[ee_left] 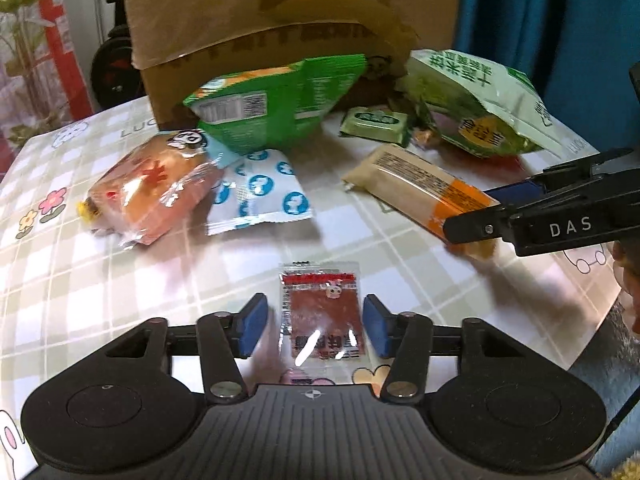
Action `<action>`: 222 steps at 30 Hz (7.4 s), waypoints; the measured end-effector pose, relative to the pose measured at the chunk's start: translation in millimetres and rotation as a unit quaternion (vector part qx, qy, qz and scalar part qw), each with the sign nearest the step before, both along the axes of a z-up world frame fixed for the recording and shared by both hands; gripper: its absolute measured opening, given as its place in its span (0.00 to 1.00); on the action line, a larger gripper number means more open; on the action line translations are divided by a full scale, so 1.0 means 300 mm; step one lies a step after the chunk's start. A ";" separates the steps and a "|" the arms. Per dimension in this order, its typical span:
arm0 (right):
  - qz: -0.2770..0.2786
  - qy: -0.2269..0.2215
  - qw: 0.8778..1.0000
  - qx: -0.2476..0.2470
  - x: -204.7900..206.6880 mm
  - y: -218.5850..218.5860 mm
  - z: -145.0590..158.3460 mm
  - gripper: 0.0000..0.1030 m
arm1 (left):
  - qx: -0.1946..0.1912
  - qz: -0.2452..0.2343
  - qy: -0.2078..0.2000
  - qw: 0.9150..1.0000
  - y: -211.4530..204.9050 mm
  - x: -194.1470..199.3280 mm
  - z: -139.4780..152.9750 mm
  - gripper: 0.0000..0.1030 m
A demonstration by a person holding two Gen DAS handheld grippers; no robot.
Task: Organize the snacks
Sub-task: 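Move the right tool to the orange-labelled wafer bar while the left tool approaches a small red packet, then grasp the small red packet with the left tool while the right tool grasps the wafer bar, then carry both snacks over the box and open both tools to drop them, then bring both tools back to the light green rice-cracker bag, then grasp the light green rice-cracker bag with both tools, then carry the light green bag over the box and open both tools, then return both tools from the box to the snack pile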
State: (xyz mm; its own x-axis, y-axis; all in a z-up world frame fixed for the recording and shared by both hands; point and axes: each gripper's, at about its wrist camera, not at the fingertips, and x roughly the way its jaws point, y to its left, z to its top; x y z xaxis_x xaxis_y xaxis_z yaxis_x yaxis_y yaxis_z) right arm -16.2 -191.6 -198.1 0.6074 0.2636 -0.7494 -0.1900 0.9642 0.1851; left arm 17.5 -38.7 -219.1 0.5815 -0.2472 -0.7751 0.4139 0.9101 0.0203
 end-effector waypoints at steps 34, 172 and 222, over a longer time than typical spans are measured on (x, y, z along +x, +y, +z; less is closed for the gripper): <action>0.030 -0.148 0.986 0.070 0.078 -0.026 0.387 0.32 | -0.108 0.051 -0.163 0.979 0.120 0.053 0.476 0.39; -0.015 -0.222 0.973 -0.066 -0.001 -0.270 0.631 0.33 | -0.183 -0.128 -0.136 0.965 -0.243 0.327 0.619 0.44; 0.057 -0.195 0.979 -0.015 0.368 -0.107 0.579 0.58 | -0.119 0.111 -0.185 0.969 0.141 0.404 0.645 0.68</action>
